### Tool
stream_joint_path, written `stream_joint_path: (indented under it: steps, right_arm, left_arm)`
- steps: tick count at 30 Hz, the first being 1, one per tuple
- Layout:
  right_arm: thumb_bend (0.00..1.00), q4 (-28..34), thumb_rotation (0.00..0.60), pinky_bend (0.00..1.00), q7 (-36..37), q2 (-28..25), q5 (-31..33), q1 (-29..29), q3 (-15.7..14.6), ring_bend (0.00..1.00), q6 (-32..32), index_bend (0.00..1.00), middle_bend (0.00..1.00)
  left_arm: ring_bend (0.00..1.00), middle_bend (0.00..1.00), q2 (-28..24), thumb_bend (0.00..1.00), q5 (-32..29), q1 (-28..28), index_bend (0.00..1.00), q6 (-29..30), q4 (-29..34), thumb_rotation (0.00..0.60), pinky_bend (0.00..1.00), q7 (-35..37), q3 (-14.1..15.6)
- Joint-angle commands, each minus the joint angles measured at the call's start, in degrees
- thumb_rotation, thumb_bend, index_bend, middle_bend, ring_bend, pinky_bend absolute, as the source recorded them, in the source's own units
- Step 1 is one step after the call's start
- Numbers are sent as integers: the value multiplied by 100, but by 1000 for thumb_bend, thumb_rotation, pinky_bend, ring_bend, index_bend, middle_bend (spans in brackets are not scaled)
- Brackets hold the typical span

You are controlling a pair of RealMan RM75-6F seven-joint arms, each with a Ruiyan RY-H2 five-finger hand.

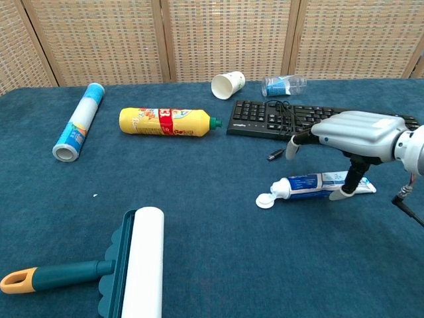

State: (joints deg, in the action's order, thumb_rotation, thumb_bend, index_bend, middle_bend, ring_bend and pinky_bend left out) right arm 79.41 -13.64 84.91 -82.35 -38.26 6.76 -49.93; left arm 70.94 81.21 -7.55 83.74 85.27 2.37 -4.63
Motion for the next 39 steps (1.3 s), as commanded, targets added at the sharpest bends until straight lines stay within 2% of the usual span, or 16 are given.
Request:
stream_joint_path:
  steps: [1,17,30,33,37,39]
  right_arm:
    - [261,-128,600,281,-89,86,92,-71,-14,212,92,316,337]
    - [401,-692,600,305,-365,320,303,-199,-163,263,240,369,384]
    - [466,-919,600,322,114,490,83,-204,-299,302,122,417,421]
    - [487,-1043,600,374,222,540,59,-209,-323,346,127,463,461]
    - [552,-1210,600,546,513,608,-13,-160,-321,437,-36,552,542]
    - [586,-1283,600,585,673,633,-88,-130,-331,465,-155,579,565]
  left_arm:
    - [0,0,7,0,2,-4,0,-11,4,600,0,-18,0]
    - [0,0,31,0,49,-1,0,-23,6,600,0,-40,6]
    - [0,0,96,0,141,7,0,62,-28,600,0,-49,2]
    - [0,0,107,0,153,10,0,69,-32,600,0,-42,4]
    - [0,0,119,0,157,15,0,82,-54,600,0,-18,-3]
    - [0,0,127,0,160,13,0,77,-67,600,0,-15,-2]
